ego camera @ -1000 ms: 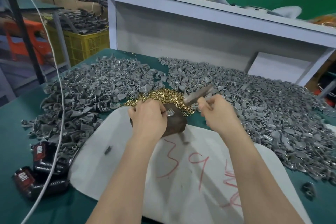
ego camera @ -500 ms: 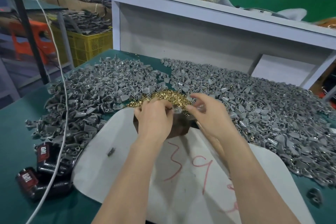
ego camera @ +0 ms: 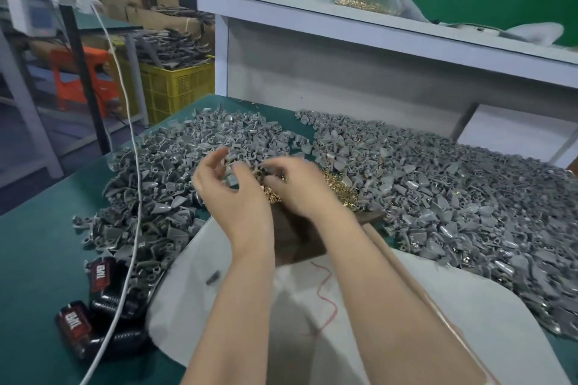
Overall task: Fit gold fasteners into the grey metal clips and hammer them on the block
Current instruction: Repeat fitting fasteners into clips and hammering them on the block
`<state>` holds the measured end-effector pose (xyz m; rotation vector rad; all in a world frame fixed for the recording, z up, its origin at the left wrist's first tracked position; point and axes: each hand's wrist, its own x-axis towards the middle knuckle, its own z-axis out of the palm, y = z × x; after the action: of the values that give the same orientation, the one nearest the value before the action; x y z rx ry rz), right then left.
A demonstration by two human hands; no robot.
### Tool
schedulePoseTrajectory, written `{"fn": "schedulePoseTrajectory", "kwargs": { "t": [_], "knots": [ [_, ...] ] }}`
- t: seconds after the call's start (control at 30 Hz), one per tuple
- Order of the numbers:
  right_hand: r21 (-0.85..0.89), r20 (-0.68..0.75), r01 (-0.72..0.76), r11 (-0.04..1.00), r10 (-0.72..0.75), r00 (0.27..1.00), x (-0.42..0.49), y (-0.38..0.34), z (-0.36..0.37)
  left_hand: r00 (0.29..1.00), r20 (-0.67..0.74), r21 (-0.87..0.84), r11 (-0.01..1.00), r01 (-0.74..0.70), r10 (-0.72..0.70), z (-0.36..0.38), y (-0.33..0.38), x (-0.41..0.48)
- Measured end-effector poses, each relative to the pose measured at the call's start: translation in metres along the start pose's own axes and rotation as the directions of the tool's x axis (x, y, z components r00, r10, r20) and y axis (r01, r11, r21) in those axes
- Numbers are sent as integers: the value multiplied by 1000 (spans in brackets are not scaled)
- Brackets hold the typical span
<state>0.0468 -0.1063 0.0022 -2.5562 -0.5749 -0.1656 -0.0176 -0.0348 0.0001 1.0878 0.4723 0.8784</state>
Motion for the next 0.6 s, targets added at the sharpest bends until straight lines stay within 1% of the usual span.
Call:
{"fn": "schedulePoseTrajectory", "kwargs": {
  "t": [0.03, 0.07, 0.13, 0.2, 0.3, 0.4, 0.43, 0.5, 0.57, 0.6],
  "knots": [
    [-39, 103, 75, 996, -71, 992, 4, -14, 10, 1000, -20, -3, 1000, -19, 19, -1, 0, 3],
    [-63, 188, 116, 991, -103, 977, 6, -27, 17, 999, -38, -10, 999, -34, 34, -2, 0, 5],
    [-38, 304, 98, 994, -82, 949, 11, -44, 25, 995, -84, -17, 998, -57, 56, -6, 0, 10],
    [13, 353, 46, 999, -47, 934, 14, -54, 28, 990, -121, -25, 997, -71, 68, -7, -1, 12],
    [41, 371, 63, 997, -74, 926, 16, -61, 26, 989, -132, -38, 996, -78, 72, -7, -1, 12],
    [76, 377, 27, 997, -53, 925, 17, -63, 28, 988, -139, -32, 997, -72, 67, -7, -2, 13],
    [114, 356, 0, 994, -40, 933, 18, -61, 30, 989, -137, -26, 998, -65, 61, -8, -2, 14],
    [231, 243, -35, 972, -23, 970, 19, -55, 28, 994, -101, 7, 999, -38, 38, -8, -1, 14],
    [266, 82, -28, 964, 6, 997, 19, -43, 15, 1000, -14, 61, 998, -7, 8, -6, -2, 11],
    [311, 18, -24, 950, 20, 1000, 17, -35, 5, 999, 44, 78, 997, -5, 1, -4, -2, 9]
  ]
}}
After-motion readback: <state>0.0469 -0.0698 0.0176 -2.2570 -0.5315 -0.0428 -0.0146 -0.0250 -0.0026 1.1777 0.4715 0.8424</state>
